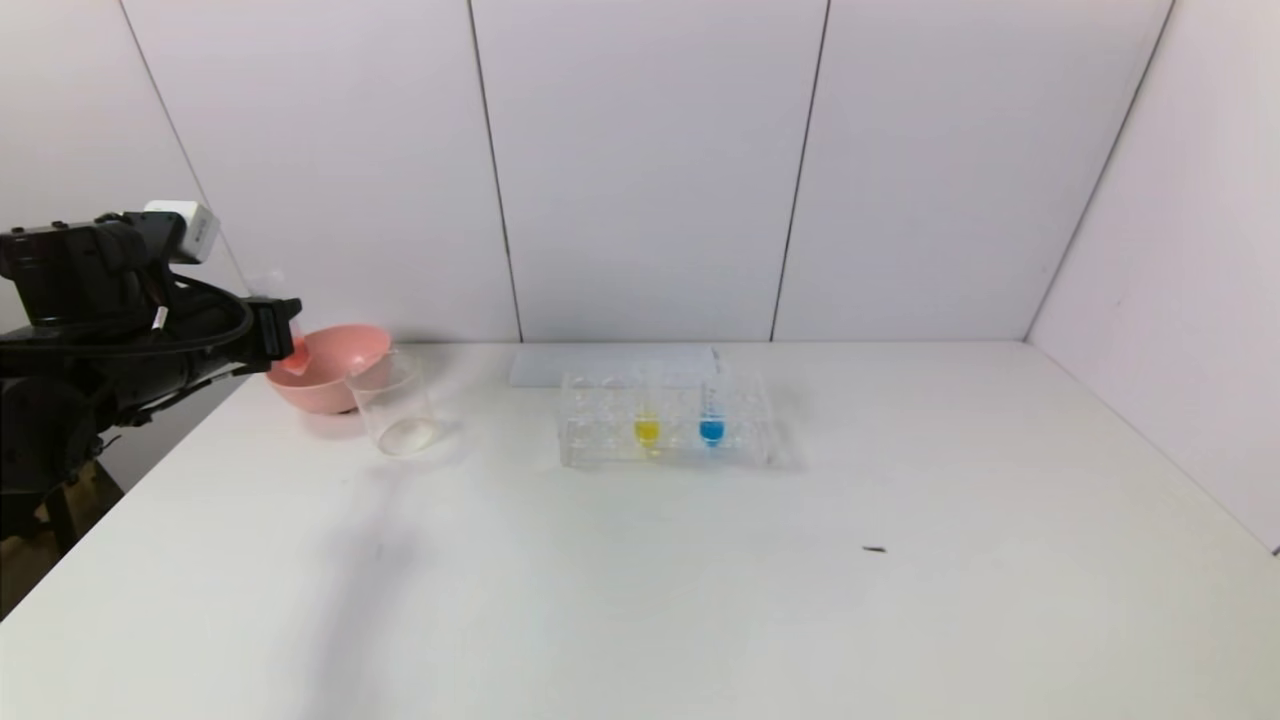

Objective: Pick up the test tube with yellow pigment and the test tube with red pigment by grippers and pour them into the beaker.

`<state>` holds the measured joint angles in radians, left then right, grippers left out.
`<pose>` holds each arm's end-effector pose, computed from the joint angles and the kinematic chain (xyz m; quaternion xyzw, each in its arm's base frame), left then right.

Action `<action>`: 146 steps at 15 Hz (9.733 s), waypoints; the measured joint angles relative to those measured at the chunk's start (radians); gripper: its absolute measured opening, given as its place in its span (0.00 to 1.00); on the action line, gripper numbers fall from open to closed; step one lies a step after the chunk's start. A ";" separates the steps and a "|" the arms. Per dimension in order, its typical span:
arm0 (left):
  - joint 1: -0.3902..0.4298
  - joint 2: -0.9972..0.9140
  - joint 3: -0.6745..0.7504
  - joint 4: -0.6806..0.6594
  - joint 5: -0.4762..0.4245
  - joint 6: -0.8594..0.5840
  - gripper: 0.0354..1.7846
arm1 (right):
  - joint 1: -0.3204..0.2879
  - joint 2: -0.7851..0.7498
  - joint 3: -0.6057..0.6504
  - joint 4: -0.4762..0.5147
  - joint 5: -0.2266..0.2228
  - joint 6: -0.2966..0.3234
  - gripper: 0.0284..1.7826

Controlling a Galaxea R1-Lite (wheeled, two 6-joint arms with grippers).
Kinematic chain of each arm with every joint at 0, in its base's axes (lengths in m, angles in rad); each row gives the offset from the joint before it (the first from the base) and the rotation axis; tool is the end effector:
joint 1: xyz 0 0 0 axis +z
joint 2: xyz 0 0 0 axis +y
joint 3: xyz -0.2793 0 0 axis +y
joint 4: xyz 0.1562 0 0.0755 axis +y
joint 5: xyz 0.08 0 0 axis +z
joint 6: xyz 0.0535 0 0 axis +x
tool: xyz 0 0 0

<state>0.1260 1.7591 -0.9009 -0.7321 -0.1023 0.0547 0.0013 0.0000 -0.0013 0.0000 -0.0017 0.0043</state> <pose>0.3417 0.0378 0.1888 0.0201 0.0629 0.0101 0.9978 0.0103 -0.0001 0.0759 0.0022 -0.0007 -0.0002 1.0000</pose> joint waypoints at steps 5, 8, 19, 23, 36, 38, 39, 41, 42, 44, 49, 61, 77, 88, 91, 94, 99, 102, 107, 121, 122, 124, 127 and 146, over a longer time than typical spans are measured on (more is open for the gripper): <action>0.005 0.023 -0.007 -0.010 0.000 0.000 0.23 | 0.000 0.000 0.000 0.000 0.000 0.000 0.95; 0.009 0.034 -0.015 -0.008 0.001 0.002 0.23 | 0.000 0.000 0.000 0.000 0.000 0.000 0.95; 0.018 0.096 -0.096 0.006 -0.033 0.013 0.23 | 0.000 0.000 0.000 0.000 0.000 0.000 0.95; 0.020 0.115 -0.126 0.077 -0.032 0.051 0.23 | 0.000 0.000 0.000 0.000 0.000 0.000 0.95; 0.033 0.135 -0.326 0.428 -0.076 0.213 0.23 | 0.000 0.000 0.000 0.000 0.000 0.000 0.95; 0.046 0.135 -0.351 0.468 -0.113 0.283 0.23 | 0.000 0.000 0.001 0.000 0.000 0.000 0.95; 0.054 0.136 -0.361 0.480 -0.127 0.324 0.23 | 0.000 0.000 0.001 0.000 0.000 0.000 0.95; 0.064 0.136 -0.373 0.497 -0.157 0.371 0.23 | 0.000 0.000 0.001 0.000 0.000 0.000 0.95; 0.066 0.135 -0.382 0.520 -0.160 0.386 0.23 | 0.000 0.000 0.000 0.000 0.000 0.000 0.95; 0.069 0.133 -0.404 0.582 -0.169 0.429 0.23 | 0.000 0.000 0.000 0.000 0.000 0.000 0.95; 0.081 0.127 -0.450 0.708 -0.214 0.543 0.23 | 0.000 0.000 0.000 0.000 0.000 0.000 0.95; 0.099 0.114 -0.576 1.001 -0.244 0.802 0.23 | 0.000 0.000 0.000 0.000 0.000 0.000 0.95; 0.107 0.190 -0.847 1.294 -0.236 1.044 0.23 | 0.000 0.000 0.000 0.000 0.000 0.000 0.95; 0.101 0.226 -0.957 1.444 -0.227 1.187 0.23 | 0.000 0.000 0.000 0.000 0.000 0.000 0.95; 0.090 0.232 -0.967 1.450 -0.227 1.196 0.23 | 0.000 0.000 0.000 0.000 0.000 0.000 0.95; 0.082 0.245 -0.986 1.463 -0.203 1.222 0.23 | 0.000 0.000 0.000 0.000 0.000 0.000 0.95; 0.041 0.270 -1.060 1.530 -0.147 1.247 0.23 | 0.000 0.000 0.000 0.000 0.000 0.000 0.95; 0.024 0.283 -1.073 1.528 -0.137 1.249 0.23 | 0.000 0.000 0.000 0.000 0.000 0.000 0.95; 0.000 0.300 -1.081 1.517 -0.085 1.250 0.23 | 0.000 0.000 0.000 0.000 0.000 0.000 0.95; -0.045 0.322 -1.087 1.504 0.009 1.299 0.23 | 0.000 0.000 0.000 0.000 0.000 0.000 0.95; -0.049 0.322 -1.087 1.503 0.017 1.301 0.23 | 0.000 0.000 0.000 0.000 0.000 0.000 0.95; -0.052 0.323 -1.087 1.502 0.022 1.304 0.23 | 0.000 0.000 0.000 0.000 0.000 0.000 0.95; -0.053 0.328 -1.087 1.500 0.051 1.318 0.23 | 0.000 0.000 0.000 0.000 0.000 0.000 0.95; -0.066 0.347 -1.087 1.485 0.138 1.425 0.23 | 0.000 0.000 0.000 0.000 0.000 0.000 0.95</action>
<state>0.0596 2.1062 -1.9879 0.7532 0.0355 1.4794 0.0013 0.0000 -0.0013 0.0000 -0.0017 0.0043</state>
